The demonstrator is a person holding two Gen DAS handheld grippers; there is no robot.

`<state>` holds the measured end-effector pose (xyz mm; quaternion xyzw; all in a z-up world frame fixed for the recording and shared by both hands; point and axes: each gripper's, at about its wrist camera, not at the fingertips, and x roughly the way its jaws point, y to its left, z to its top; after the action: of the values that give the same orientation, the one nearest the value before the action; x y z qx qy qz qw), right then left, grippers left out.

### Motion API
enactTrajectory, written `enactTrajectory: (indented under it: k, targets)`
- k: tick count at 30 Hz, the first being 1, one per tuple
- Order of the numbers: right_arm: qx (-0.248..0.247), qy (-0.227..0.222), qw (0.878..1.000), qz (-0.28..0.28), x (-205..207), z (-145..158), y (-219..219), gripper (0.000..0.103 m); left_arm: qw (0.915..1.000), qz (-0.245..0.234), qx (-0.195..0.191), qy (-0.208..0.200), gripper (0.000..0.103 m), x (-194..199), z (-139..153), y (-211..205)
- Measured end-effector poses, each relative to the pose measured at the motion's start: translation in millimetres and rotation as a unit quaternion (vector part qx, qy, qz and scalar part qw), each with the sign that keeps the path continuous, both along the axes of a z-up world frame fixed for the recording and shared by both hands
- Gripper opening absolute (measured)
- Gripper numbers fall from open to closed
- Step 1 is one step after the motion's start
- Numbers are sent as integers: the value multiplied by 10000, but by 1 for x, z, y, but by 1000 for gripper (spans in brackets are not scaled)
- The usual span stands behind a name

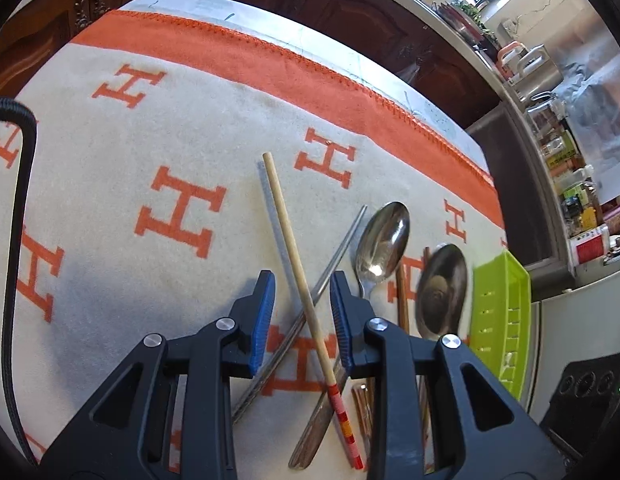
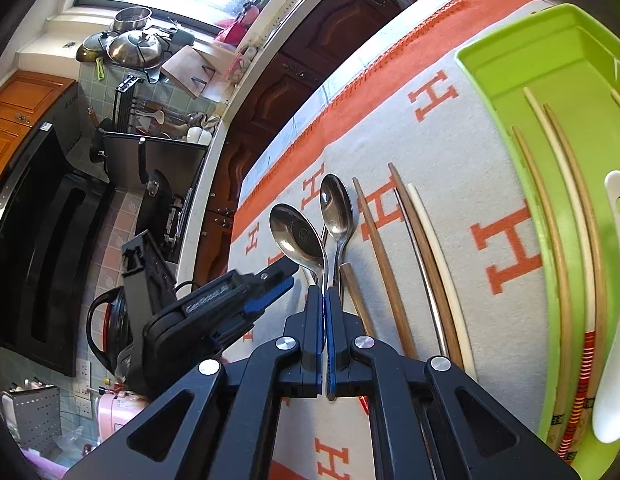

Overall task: Organize utensils
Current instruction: 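Lift the silver spoon with the right tool while the left tool lifts its chopstick, then lower the spoon into the green tray with the right tool while the left tool drops its chopstick there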

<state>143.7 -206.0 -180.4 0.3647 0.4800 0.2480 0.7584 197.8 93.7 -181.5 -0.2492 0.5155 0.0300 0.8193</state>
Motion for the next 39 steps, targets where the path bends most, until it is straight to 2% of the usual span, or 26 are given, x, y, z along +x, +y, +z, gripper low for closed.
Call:
enactTrajectory:
  k: [3,5,7,10,16,18,24,31,34,39]
  targets:
    - [31,-23,10000,-51,-2,3,-9,1,9996,34,247,98,25,8,-6,-7]
    - [42,-31,10000,-82,-5,4,-15,1,9991,70,427,9,23,9,-5,-11]
    - [50,-39,9999,-123,-8,6,-22,1,9979,80,645,3,15,11,-6,-17]
    - [82,-33,9998,-179,-12,6,-33,1,9973,49,732,-28,4,13,-7,-19]
    - [149,-48,9994,-297,-18,9,-48,1,9976,-180,660,-89,3,5,1,-23]
    - [177,-65,9992,-339,-22,12,-54,1,9971,-325,660,-188,3,-6,13,-28]
    - [227,-172,9977,-613,-43,19,-92,1,9936,-1013,235,-451,3,-33,57,-64]
    - [-312,-523,9898,-1285,-89,43,-157,1,9806,-1814,-20,-740,3,-52,100,-136]
    - [-715,-661,9810,-1680,-110,50,-185,1,9760,-2048,-22,-732,3,-53,103,-171]
    - [-1404,-775,9634,-2147,-138,53,-223,1,9716,-2289,-52,-594,3,-50,89,-222]
